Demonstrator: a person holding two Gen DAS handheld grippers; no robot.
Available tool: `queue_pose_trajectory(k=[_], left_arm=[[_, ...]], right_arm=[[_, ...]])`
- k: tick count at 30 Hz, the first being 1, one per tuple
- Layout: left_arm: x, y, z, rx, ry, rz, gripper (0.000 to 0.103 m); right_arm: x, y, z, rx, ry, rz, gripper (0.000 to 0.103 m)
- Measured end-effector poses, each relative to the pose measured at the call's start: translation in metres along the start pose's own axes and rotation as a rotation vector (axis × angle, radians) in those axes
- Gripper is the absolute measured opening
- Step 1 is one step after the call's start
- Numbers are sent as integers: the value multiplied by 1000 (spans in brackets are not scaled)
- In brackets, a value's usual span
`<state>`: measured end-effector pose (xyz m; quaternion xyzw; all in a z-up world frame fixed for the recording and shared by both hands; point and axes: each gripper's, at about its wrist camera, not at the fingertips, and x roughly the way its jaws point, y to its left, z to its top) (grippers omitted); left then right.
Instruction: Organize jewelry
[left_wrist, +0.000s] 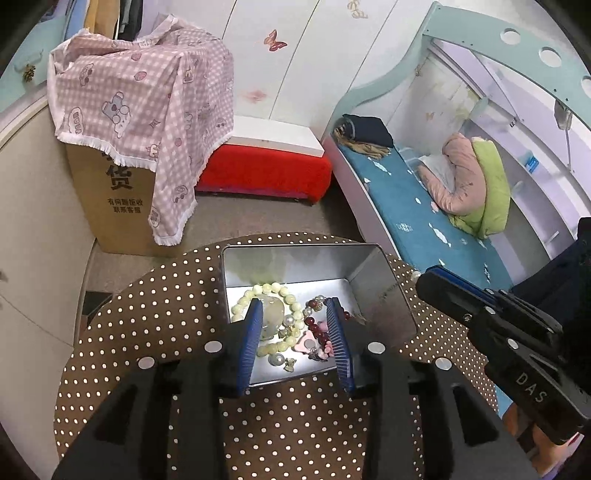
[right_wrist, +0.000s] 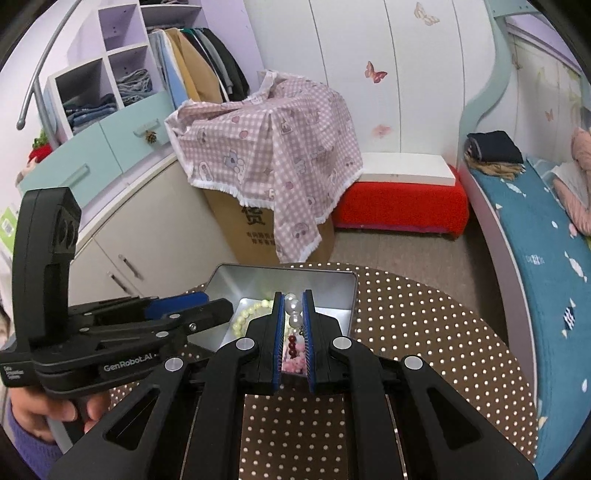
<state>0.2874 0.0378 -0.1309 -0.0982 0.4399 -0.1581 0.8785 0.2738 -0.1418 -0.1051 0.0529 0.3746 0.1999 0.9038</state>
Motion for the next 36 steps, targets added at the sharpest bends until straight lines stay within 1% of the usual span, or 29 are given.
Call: queue_pose_trajectory(k=[3, 5, 7, 8, 9, 12, 13, 14, 15, 16, 18, 20, 21, 22, 23, 28, 29, 30, 31, 34, 36], left_arm=[[-1, -1, 0, 7, -1, 5, 36], [-4, -2, -2, 0, -9, 12, 47], [-7, -3, -3, -5, -15, 11, 50], [-8, -3, -4, -7, -14, 11, 54], [-9, -2, -4, -11, -13, 12, 55], [-13, -4, -7, -18, -19, 18, 58], [-15, -4, -8, -22, -24, 22, 64], [-18, -4, -9, -24, -30, 25, 67], [-22, -4, -10, -27, -41, 30, 69], [-24, -4, -12, -27, -49, 37, 70], [-32, -7, -15, -22, -65, 59, 77], [-44, -10, -19, -17, -97, 95, 79], [-49, -12, -21, -11, -109, 102, 81], [-53, -14, -24, -5, -120, 110, 87], [-60, -16, -27, -2, -137, 127, 90], [-88, -30, -42, 17, -210, 194, 92], [-96, -33, -46, 22, -236, 206, 95], [-104, -36, -50, 24, -261, 215, 96], [-113, -40, -56, 25, -299, 230, 96], [-133, -51, -67, 38, -357, 271, 96], [-145, -56, -73, 54, -385, 284, 96]], right_arm=[[-1, 0, -2, 2, 1, 4, 11], [-1, 0, -3, 5, 4, 8, 11], [-1, 1, -4, 7, 8, 10, 12], [0, 1, -4, 7, 11, 9, 12], [-1, 1, -4, 9, 12, 12, 12], [-5, 3, -6, 8, 12, 6, 13], [-7, 3, -7, 9, 10, 4, 21], [-9, 4, -7, 11, 6, 3, 35], [-15, 4, -9, 15, -4, -4, 43], [-18, 5, -10, 12, -10, -7, 46], [-28, 6, -13, 5, -21, -14, 46], [-38, 7, -16, -4, -35, -28, 46], [-45, 8, -19, -10, -44, -38, 48], [-53, 8, -22, -9, -54, -43, 49], [-59, 8, -23, -7, -62, -45, 52], [-95, 19, -38, -31, -111, -70, 57], [-102, 24, -40, -40, -123, -73, 57], [-111, 28, -44, -49, -139, -79, 57], [-118, 32, -47, -58, -149, -87, 58], [-140, 44, -56, -82, -185, -126, 62], [-156, 50, -62, -93, -222, -142, 64]])
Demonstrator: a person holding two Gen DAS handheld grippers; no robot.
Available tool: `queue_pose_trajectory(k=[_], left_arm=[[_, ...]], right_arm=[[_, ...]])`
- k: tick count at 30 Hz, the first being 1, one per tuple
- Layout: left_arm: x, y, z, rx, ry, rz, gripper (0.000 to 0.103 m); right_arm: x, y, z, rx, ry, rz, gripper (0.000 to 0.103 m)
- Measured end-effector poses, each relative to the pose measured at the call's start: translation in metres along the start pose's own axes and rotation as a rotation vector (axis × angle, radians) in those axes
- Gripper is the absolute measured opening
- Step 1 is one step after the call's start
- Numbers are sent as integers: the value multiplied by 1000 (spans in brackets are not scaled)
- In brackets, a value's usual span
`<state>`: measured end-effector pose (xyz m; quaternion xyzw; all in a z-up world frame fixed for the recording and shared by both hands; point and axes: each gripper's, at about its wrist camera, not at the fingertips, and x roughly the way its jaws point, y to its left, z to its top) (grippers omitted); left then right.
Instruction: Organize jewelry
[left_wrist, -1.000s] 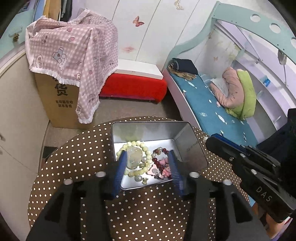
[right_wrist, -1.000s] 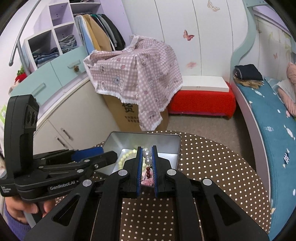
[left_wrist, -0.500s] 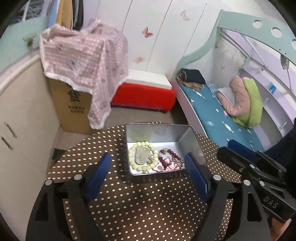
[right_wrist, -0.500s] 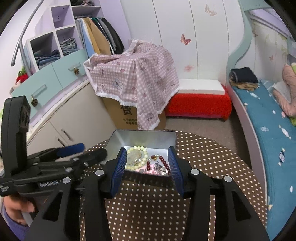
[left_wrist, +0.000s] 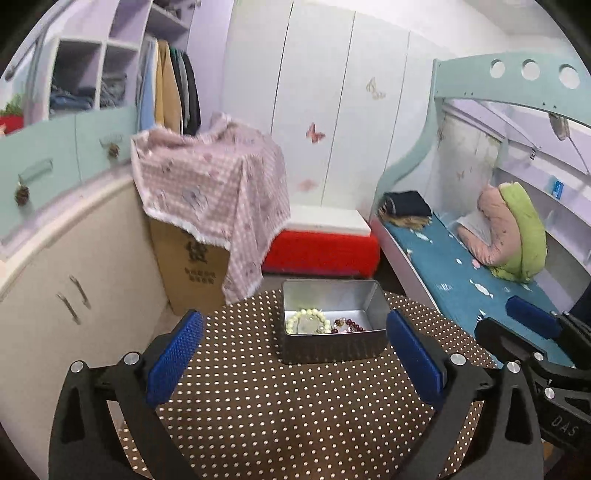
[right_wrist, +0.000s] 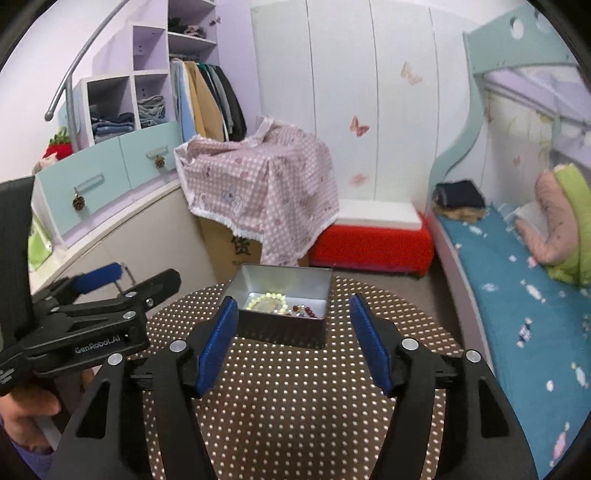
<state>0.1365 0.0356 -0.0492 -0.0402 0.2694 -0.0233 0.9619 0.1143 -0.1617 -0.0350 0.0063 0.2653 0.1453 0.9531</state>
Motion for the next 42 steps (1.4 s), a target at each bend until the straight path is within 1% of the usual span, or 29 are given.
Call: queue_pose_trajectory(k=[2, 4, 5, 9, 11, 15, 19, 21, 27, 34, 40, 42], left_arm=[[-18, -2, 0, 8, -37, 11, 96], [-30, -4, 0, 4, -69, 13, 96], [-40, -5, 0, 3, -92, 27, 96], [-63, -9, -2, 18, -145, 30, 96], [-73, -11, -5, 25, -172, 35, 96], [-90, -18, -9, 69, -212, 50, 96], [-105, -21, -11, 74, -262, 51, 96], [-110, -23, -11, 77, -276, 47, 96], [-120, -26, -12, 82, -299, 39, 96], [-132, -31, -13, 92, -340, 57, 96], [-137, -36, -14, 105, -365, 76, 96], [-138, -34, -13, 99, -367, 73, 96]], right_arm=[[-15, 4, 0, -8, -25, -24, 66], [-31, 7, 0, -7, -52, -26, 66], [-38, 9, 0, -7, -63, -28, 66], [-61, 16, 0, -21, -106, -52, 71], [-69, 19, 1, -23, -123, -51, 71], [-84, 27, 2, -40, -156, -65, 71], [-96, 32, 1, -51, -185, -82, 71], [-102, 33, -1, -46, -196, -78, 73], [-112, 35, -2, -45, -221, -78, 74], [-120, 36, -2, -39, -249, -84, 74], [-123, 36, -2, -37, -256, -85, 74], [-125, 36, -3, -38, -266, -93, 80]])
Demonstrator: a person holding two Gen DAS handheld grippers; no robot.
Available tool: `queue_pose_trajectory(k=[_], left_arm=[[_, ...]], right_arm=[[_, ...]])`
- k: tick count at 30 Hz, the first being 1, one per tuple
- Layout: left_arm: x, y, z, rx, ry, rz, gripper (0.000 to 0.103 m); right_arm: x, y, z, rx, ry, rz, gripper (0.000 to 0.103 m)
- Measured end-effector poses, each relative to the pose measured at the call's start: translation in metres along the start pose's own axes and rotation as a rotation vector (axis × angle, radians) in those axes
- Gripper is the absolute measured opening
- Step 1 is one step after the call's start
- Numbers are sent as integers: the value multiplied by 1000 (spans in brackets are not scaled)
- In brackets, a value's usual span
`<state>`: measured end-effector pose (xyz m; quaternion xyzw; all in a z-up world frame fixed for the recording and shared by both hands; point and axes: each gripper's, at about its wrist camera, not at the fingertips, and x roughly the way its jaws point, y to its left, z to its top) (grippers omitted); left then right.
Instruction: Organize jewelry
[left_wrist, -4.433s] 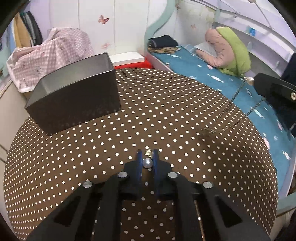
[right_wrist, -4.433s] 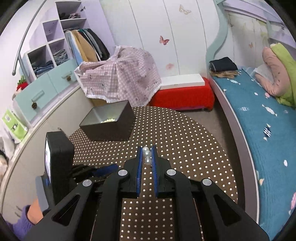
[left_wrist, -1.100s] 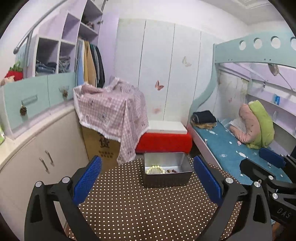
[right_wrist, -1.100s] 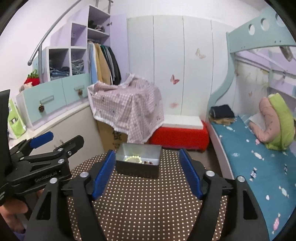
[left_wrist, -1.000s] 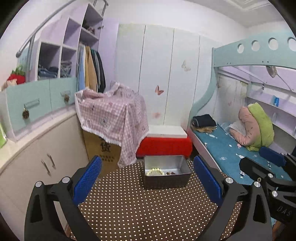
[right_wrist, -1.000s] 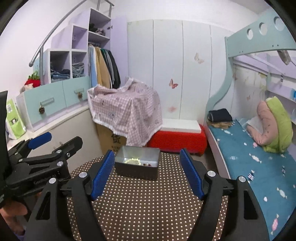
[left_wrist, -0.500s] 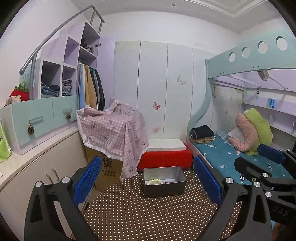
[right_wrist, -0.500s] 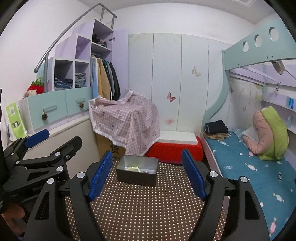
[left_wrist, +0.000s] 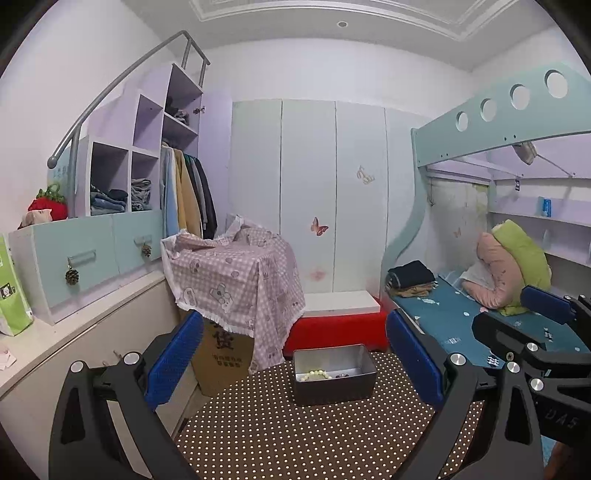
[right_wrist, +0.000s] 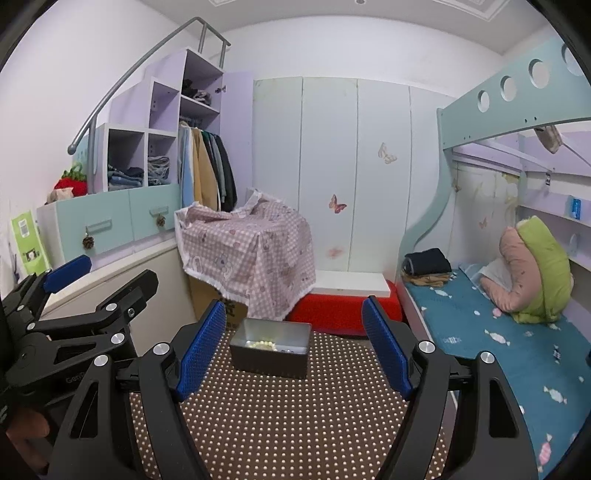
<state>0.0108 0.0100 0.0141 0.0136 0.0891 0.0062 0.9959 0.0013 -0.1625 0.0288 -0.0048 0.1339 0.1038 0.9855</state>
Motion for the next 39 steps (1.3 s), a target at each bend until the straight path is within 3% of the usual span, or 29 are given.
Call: queue_pose_trajectory(k=[39], left_arm=[[1, -7, 4, 2, -6, -2, 96]], right_arm=[[1, -6, -1, 5, 2, 3, 81]])
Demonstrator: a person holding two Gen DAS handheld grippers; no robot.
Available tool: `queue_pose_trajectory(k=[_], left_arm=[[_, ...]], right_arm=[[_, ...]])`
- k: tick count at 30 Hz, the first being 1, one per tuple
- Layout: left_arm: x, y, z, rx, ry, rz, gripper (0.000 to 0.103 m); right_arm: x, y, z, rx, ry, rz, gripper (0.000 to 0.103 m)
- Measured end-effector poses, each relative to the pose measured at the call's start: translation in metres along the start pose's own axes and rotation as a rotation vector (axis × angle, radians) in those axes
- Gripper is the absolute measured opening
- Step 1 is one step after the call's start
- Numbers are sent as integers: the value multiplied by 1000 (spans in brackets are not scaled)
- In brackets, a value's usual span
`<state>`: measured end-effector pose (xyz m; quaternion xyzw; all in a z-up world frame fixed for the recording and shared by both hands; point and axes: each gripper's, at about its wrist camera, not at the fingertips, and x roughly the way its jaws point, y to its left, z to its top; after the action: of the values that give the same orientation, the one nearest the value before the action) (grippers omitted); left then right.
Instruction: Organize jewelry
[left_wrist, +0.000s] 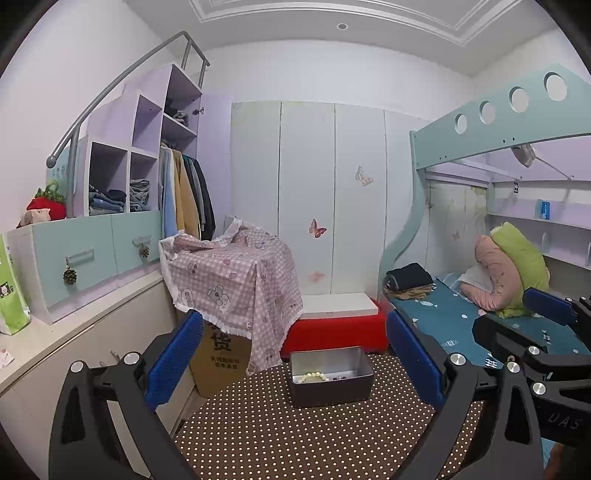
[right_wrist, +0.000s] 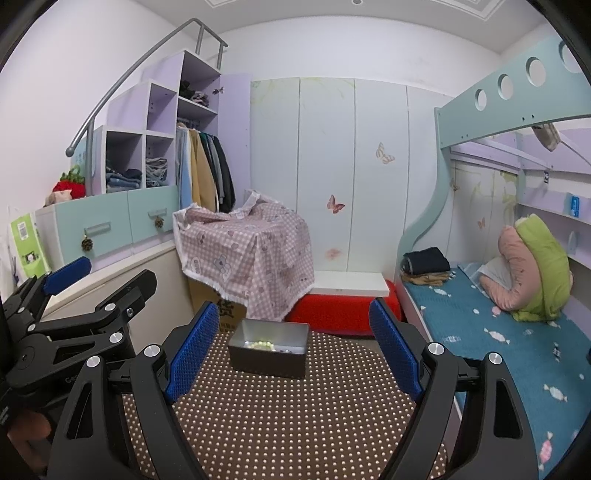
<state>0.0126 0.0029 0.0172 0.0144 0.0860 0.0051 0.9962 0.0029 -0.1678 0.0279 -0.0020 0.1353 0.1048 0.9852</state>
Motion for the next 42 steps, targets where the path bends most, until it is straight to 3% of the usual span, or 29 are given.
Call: queue_pose_trajectory(k=[42], left_arm=[[2, -1, -5, 4, 10, -1, 96]], right_arm=[[3, -4, -7, 6, 12, -2, 81]])
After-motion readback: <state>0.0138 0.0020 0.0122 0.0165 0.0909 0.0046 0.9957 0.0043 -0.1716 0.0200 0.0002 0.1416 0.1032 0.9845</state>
